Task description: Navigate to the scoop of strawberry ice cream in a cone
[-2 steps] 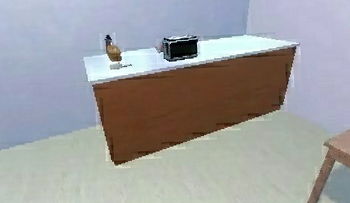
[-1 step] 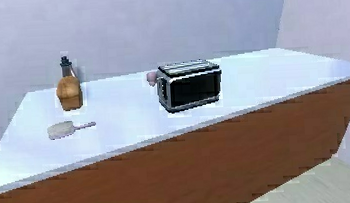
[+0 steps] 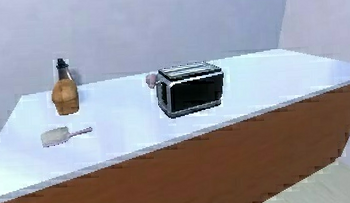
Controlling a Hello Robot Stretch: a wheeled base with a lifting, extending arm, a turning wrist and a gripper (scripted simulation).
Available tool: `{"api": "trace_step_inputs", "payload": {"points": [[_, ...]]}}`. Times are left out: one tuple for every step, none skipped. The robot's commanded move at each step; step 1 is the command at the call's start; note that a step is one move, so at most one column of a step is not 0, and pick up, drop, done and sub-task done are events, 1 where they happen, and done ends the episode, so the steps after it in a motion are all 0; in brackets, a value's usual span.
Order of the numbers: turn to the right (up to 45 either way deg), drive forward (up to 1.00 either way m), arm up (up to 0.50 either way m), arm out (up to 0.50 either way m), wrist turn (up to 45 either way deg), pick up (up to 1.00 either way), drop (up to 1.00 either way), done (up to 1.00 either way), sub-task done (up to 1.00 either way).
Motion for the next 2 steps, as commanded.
{"api": "trace_step_inputs", "payload": {"points": [[0.0, 1.0, 0.0, 0.0, 0.0, 0.0, 0.0, 0.0, 0.0], [0.0, 0.0, 0.0, 0.0, 0.0, 0.0, 0.0, 1.0, 0.0]]}}
